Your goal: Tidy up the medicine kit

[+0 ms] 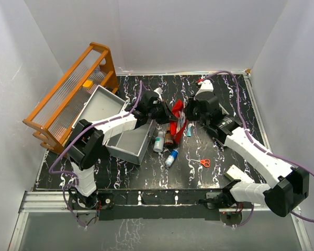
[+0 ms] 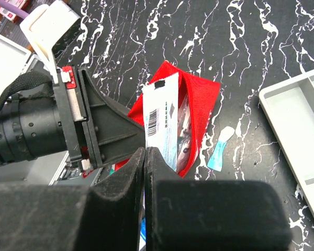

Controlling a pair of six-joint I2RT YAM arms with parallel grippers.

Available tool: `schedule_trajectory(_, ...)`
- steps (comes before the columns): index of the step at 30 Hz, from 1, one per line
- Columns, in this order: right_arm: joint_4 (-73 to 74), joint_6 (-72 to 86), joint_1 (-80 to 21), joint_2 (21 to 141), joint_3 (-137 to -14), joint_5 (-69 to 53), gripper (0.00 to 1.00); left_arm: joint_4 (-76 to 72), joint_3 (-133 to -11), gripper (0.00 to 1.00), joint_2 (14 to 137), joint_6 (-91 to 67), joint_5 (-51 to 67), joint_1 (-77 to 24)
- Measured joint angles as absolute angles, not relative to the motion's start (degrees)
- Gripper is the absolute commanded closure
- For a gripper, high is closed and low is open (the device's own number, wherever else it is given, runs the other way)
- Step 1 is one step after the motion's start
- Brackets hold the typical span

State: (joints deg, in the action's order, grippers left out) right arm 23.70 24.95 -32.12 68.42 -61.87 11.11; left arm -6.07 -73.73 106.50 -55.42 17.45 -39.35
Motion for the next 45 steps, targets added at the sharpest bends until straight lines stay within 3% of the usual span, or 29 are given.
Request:
schedule_trajectory(16, 21.26, 23.24, -32.1, 71.77, -59.05, 13.82, 1.0, -6.66, -74.02, 1.0, 106.5, -54.0, 19.35, -39.35)
schedule_trajectory(24, 26.98, 28.82, -32.1, 75.57, -60.27, 15.07, 1.0, -6.81, -74.28, 1.0, 106.56, -53.98, 19.42, -39.35)
schedule_trajectory(32, 32.36, 33.1, -32.08, 77.41, -63.02, 15.57, 0.74, -6.81, -74.28, 1.0, 106.65, -53.95, 19.68, -39.35)
schedule_trajectory(40, 35.4, 34.72, -32.08, 77.87, -68.64, 15.33, 0.73, -6.81, -74.28, 1.0, 106.65, -53.78, 19.77, -39.35)
schedule_trajectory(45, 36.71, 35.66, -32.08, 79.75, -69.32, 15.79, 0.78, -6.81, -74.28, 1.0, 106.65, -53.76, 19.99, -39.35)
